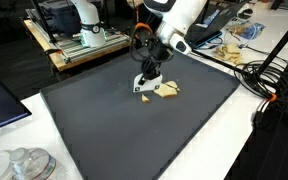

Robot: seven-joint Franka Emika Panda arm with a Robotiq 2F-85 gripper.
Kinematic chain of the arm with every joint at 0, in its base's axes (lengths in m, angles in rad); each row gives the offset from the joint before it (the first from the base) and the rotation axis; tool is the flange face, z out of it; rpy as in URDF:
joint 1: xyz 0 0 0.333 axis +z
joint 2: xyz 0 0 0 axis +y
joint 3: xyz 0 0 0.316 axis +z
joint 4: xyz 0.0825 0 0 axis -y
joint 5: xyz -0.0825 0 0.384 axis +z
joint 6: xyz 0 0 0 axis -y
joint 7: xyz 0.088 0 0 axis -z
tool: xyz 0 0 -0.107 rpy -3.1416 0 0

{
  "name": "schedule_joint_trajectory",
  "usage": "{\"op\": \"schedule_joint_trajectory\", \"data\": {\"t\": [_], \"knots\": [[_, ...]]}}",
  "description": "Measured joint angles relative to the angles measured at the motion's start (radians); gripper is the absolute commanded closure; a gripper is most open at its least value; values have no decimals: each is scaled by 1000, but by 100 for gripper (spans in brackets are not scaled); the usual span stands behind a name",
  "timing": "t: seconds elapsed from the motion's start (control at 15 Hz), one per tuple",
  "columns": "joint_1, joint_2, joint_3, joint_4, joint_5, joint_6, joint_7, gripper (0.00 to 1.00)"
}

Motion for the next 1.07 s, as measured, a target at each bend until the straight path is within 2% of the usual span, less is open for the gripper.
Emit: {"op": "schedule_joint_trajectory", "data": {"t": [1.07], "knots": [[-37,88,3,46,21,22,-186,99]]}}
